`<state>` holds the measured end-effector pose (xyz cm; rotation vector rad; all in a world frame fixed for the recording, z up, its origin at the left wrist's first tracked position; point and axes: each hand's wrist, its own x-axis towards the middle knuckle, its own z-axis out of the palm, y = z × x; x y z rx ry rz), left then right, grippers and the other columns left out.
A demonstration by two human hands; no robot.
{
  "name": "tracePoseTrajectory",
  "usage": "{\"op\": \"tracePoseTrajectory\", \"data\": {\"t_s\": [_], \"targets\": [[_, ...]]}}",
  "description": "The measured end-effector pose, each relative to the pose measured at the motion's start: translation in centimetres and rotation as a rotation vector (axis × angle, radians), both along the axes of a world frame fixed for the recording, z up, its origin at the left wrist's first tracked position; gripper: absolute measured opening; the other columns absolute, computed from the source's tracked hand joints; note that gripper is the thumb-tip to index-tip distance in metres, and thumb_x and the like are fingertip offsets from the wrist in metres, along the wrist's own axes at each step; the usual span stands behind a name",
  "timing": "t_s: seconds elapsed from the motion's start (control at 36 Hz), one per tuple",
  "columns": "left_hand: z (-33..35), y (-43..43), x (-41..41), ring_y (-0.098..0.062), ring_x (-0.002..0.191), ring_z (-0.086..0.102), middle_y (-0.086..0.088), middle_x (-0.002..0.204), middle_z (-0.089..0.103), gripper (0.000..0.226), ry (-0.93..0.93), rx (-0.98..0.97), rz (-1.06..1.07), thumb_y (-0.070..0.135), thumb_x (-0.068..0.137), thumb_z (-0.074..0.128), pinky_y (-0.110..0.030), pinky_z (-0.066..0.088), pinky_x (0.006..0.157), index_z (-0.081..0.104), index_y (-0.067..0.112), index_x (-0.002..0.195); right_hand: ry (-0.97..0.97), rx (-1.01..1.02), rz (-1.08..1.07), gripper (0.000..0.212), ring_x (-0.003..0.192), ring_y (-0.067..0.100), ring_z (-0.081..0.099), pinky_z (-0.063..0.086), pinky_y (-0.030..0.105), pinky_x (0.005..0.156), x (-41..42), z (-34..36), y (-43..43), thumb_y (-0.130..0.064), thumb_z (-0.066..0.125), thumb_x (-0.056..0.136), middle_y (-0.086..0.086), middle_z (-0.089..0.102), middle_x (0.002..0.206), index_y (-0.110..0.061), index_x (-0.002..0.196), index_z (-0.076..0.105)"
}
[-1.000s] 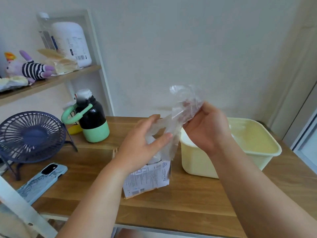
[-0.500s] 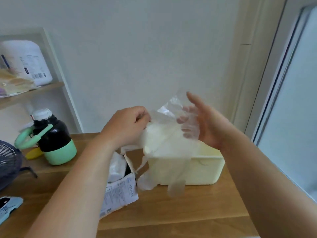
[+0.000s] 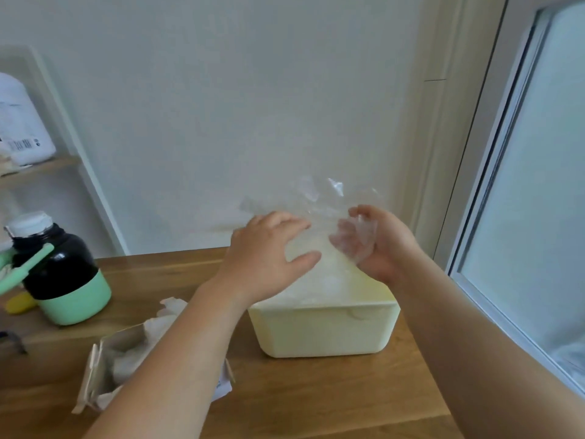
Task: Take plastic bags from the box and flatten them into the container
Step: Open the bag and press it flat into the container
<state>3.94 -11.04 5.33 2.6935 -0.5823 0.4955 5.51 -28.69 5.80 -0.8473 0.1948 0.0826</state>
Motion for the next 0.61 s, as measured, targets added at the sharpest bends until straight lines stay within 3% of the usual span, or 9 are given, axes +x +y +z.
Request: {"op": "tracePoseTrajectory", "data": {"t_s": [0.11, 0.17, 0.22, 0.33, 0.39, 0.44, 0.5, 0.56, 0.61], "targets": [[-1.5, 0.3, 1.7, -0.014, 0.141, 0.023, 0.014, 0.153, 0.029, 0.053, 0.190, 0.208, 0.048, 0.052, 0.093, 0.050, -0.038, 0.020, 0.109, 0.039, 0.041, 0.143, 0.096, -0.364, -0.038, 0.008, 0.060, 0.023, 0.047, 0.054, 0.036, 0.060, 1.1, -1.8, -0.5, 0.001, 0.046, 0.093, 0.012, 0.048, 0.078, -0.005, 0.094, 0.052], [-2.0, 0.2, 2.5, -0.017, 0.143, 0.020, 0.011, 0.156, 0.027, 0.051, 0.240, 0.314, 0.073, 0.049, 0.094, 0.050, -0.041, 0.018, 0.110, 0.039, 0.041, 0.143, 0.094, -0.588, -0.058, 0.029, 0.066, 0.022, 0.050, 0.054, 0.041, 0.077, 1.8, -2.8, -1.2, 0.005, 0.047, 0.090, 0.011, 0.050, 0.088, -0.007, 0.115, 0.049], [-2.4, -0.1, 3.2, -0.021, 0.140, 0.021, 0.008, 0.155, 0.028, 0.050, 0.270, 0.415, 0.088, 0.044, 0.093, 0.054, -0.042, 0.020, 0.106, 0.041, 0.040, 0.142, 0.066, -0.871, -0.077, 0.050, 0.077, 0.023, 0.054, 0.051, 0.040, 0.083, 2.1, -3.3, -1.9, 0.002, 0.049, 0.087, 0.007, 0.049, 0.106, -0.011, 0.135, 0.042], [-3.2, -0.7, 4.5, -0.024, 0.135, 0.025, 0.003, 0.148, 0.034, 0.054, 0.329, 0.479, 0.107, 0.047, 0.090, 0.060, -0.041, 0.023, 0.105, 0.043, 0.040, 0.141, -0.128, -1.520, -0.047, 0.065, 0.109, 0.026, 0.052, 0.045, 0.034, 0.086, 1.6, -2.8, -2.1, 0.005, 0.043, 0.086, 0.009, 0.050, 0.127, -0.019, 0.145, 0.028], [-3.6, -1.2, 5.1, -0.025, 0.136, 0.028, 0.000, 0.146, 0.037, 0.055, 0.372, 0.479, 0.101, 0.052, 0.091, 0.057, -0.042, 0.024, 0.110, 0.042, 0.038, 0.142, -0.264, -1.862, -0.112, 0.062, 0.118, 0.027, 0.046, 0.038, 0.032, 0.090, 1.3, -2.6, -1.8, 0.005, 0.041, 0.085, 0.008, 0.047, 0.132, -0.019, 0.141, 0.033], [-4.1, -1.6, 5.3, -0.025, 0.137, 0.031, 0.000, 0.149, 0.036, 0.059, 0.453, 0.482, 0.103, 0.056, 0.091, 0.054, -0.042, 0.026, 0.112, 0.040, 0.036, 0.144, -0.360, -1.957, -0.112, 0.048, 0.114, 0.024, 0.049, 0.038, 0.030, 0.090, 1.3, -2.5, -1.4, -0.005, 0.046, 0.088, 0.003, 0.053, 0.128, -0.019, 0.133, 0.045], [-4.4, -2.1, 5.4, -0.025, 0.138, 0.031, -0.001, 0.153, 0.031, 0.064, 0.551, 0.484, 0.099, 0.057, 0.091, 0.052, -0.041, 0.028, 0.113, 0.034, 0.035, 0.148, -0.360, -1.881, 0.054, 0.037, 0.107, 0.018, 0.056, 0.044, 0.029, 0.089, 1.4, -2.4, -0.9, -0.023, 0.052, 0.091, -0.003, 0.060, 0.119, -0.021, 0.127, 0.054], [-4.6, -2.6, 5.4, -0.027, 0.140, 0.031, -0.004, 0.155, 0.027, 0.065, 0.628, 0.482, 0.080, 0.054, 0.094, 0.050, -0.039, 0.029, 0.113, 0.029, 0.031, 0.151, -0.271, -1.865, 0.349, 0.046, 0.108, 0.012, 0.057, 0.043, 0.025, 0.091, 1.3, -2.2, -0.4, -0.042, 0.057, 0.090, -0.007, 0.059, 0.123, -0.023, 0.132, 0.053], [-4.7, -2.9, 5.4, -0.028, 0.137, 0.037, -0.008, 0.155, 0.030, 0.060, 0.674, 0.462, 0.058, 0.038, 0.098, 0.052, -0.036, 0.033, 0.111, 0.029, 0.024, 0.152, -0.162, -1.913, 0.641, 0.064, 0.123, 0.014, 0.049, 0.036, 0.025, 0.098, 1.4, -2.5, -0.2, -0.045, 0.059, 0.089, -0.004, 0.046, 0.142, -0.020, 0.144, 0.038]]}}
